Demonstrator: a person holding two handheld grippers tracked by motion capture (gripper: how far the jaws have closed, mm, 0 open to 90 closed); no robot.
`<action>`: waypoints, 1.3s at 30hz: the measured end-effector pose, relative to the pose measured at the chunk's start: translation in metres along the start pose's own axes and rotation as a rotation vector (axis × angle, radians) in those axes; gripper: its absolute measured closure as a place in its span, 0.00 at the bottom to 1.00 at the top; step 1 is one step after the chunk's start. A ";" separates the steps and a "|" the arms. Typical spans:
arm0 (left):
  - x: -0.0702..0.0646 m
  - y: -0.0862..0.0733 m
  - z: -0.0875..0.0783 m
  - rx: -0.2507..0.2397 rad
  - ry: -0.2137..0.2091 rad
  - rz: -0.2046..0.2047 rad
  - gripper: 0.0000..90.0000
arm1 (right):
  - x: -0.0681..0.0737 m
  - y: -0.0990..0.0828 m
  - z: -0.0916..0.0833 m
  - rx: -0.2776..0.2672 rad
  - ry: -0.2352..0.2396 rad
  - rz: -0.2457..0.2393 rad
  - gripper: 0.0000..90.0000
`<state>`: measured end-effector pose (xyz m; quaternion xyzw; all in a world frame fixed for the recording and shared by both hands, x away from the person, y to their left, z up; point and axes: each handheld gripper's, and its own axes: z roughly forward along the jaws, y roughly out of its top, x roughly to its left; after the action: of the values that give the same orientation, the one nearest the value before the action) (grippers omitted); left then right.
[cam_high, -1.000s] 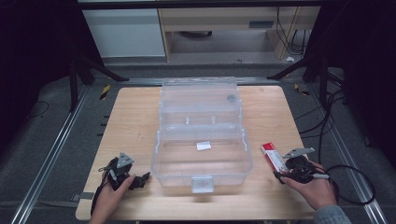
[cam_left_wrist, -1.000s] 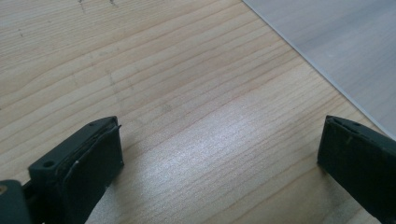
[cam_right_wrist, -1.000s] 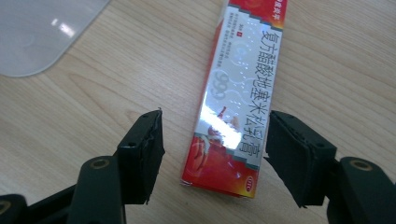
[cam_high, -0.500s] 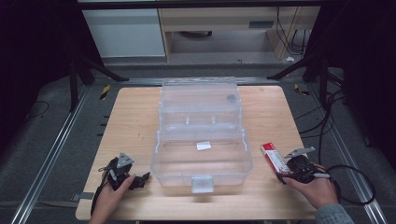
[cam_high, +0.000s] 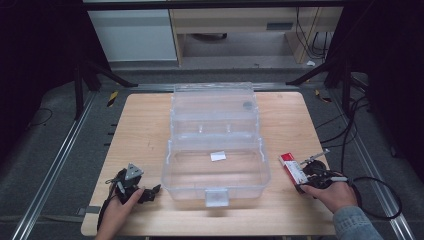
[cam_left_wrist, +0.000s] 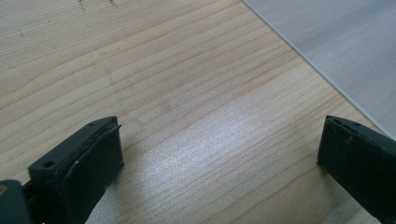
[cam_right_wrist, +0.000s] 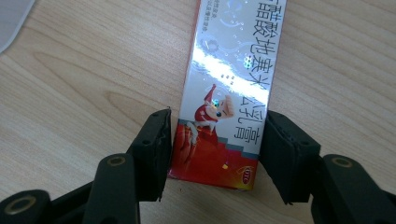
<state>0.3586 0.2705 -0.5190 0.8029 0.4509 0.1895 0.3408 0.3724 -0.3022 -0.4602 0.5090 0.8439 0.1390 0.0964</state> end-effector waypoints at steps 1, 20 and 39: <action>0.000 0.000 0.000 0.000 0.000 0.000 0.00 | 0.000 0.001 0.001 0.008 0.002 0.001 0.50; 0.000 0.000 0.000 0.000 0.000 0.000 0.00 | -0.001 0.007 0.005 0.073 0.013 -0.055 0.57; 0.000 0.000 0.000 0.000 0.000 0.000 0.00 | -0.018 0.020 -0.064 -0.285 0.013 -0.014 0.57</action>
<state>0.3587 0.2705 -0.5190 0.8028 0.4509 0.1895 0.3409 0.3780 -0.3176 -0.3927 0.4835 0.8197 0.2602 0.1632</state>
